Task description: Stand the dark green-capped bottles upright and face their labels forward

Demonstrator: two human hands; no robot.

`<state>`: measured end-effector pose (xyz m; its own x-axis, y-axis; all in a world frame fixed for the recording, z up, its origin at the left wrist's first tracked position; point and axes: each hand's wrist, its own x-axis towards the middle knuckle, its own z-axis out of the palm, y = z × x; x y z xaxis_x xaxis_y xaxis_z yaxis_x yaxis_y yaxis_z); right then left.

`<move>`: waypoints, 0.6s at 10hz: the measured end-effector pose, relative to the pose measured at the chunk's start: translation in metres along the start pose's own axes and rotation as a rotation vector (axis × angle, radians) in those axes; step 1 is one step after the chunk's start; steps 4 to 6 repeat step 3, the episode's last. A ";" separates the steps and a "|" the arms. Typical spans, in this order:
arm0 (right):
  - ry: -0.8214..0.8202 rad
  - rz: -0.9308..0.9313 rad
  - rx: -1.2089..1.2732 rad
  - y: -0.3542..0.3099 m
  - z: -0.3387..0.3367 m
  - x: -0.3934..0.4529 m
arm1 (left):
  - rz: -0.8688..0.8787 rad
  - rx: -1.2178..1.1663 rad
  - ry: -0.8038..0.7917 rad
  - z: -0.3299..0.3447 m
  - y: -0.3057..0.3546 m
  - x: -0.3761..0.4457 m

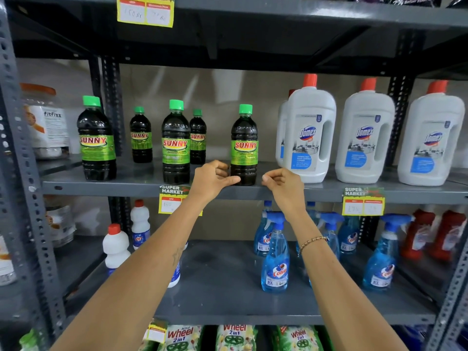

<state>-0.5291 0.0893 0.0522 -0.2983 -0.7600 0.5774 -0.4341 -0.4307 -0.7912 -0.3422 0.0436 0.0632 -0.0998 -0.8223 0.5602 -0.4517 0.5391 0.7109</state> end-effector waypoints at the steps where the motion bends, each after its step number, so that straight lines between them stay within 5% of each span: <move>1: 0.008 -0.011 -0.012 -0.004 0.000 -0.007 | 0.030 -0.014 0.034 -0.007 0.000 -0.007; 3: -0.032 -0.093 0.041 -0.041 0.037 -0.034 | 0.188 -0.020 0.072 -0.038 -0.001 -0.033; 6: -0.032 -0.093 0.041 -0.041 0.037 -0.034 | 0.188 -0.020 0.072 -0.038 -0.001 -0.033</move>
